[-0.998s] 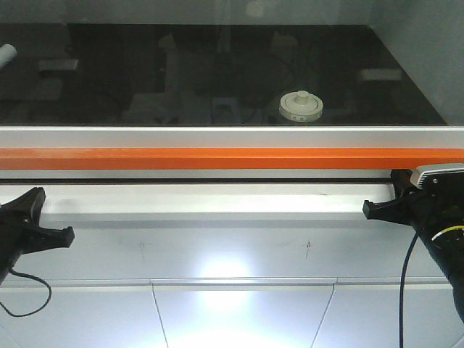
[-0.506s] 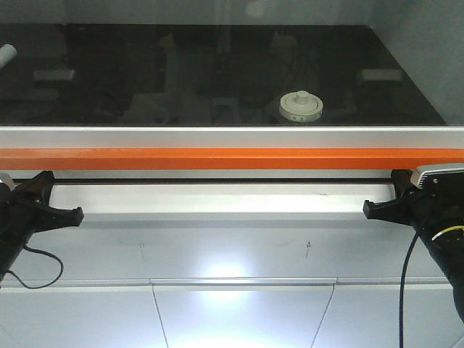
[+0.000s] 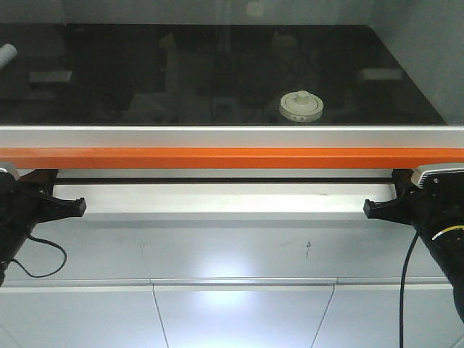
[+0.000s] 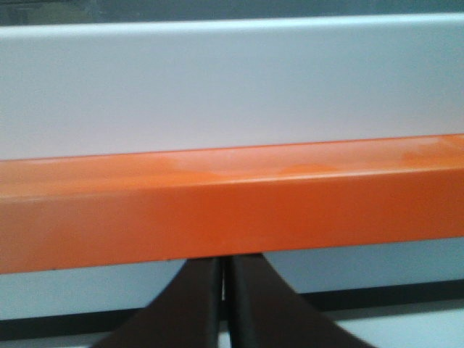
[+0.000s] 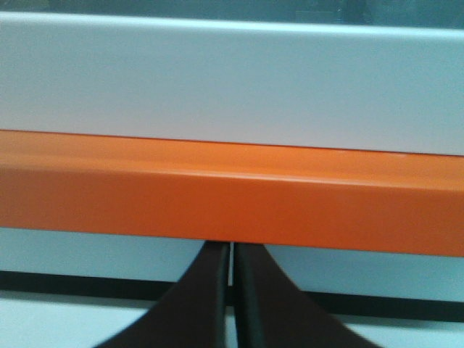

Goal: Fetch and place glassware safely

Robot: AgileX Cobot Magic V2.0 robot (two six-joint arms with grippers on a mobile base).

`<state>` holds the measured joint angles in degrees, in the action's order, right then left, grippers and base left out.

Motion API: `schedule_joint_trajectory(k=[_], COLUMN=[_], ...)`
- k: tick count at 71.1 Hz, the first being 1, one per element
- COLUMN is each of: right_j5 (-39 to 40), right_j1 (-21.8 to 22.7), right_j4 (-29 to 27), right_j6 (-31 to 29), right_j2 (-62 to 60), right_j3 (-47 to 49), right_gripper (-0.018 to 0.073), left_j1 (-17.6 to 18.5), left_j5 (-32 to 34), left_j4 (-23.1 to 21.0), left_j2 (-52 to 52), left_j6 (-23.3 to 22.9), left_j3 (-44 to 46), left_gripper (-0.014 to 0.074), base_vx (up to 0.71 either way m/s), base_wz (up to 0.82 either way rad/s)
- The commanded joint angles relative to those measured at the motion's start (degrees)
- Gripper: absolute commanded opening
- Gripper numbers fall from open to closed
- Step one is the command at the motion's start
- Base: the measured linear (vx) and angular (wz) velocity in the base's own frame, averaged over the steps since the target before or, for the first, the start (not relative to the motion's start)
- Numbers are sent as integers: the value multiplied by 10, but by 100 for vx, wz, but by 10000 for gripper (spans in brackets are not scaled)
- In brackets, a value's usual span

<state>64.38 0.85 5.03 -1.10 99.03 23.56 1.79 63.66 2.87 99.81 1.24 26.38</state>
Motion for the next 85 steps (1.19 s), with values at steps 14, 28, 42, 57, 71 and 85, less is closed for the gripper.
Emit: schedule_joint_trajectory(k=[14, 28, 42, 57, 71, 85], right_j5=[101, 64, 17, -41, -103, -146], right_j1=[1, 1, 1, 1, 1, 1], right_j4=[0, 2, 3, 17, 32, 32], right_j6=[-4, -4, -3, -3, 7, 8], right_j2=[-40, -74, -112, -154, -188, -210], right_j3=[16, 37, 65, 106, 157, 204], right_gripper=[-1, -1, -1, -1, -1, -1], left_j1=[-3, -3, -3, -3, -3, -3], left_j5=[44, -7, -46, -80, -111, -159], left_j4=[16, 16, 16, 16, 16, 16], left_j2=[-60, -106, -148, -191, -228, -259], left_j6=[-5, -3, -3, -3, -3, -3], left_j3=[58, 94, 120, 147, 182, 228], left_gripper=[-7, -7, -7, -7, -7, -7], base_vx=[0, 0, 0, 0, 0, -1], base_wz=[0, 1, 0, 0, 0, -2])
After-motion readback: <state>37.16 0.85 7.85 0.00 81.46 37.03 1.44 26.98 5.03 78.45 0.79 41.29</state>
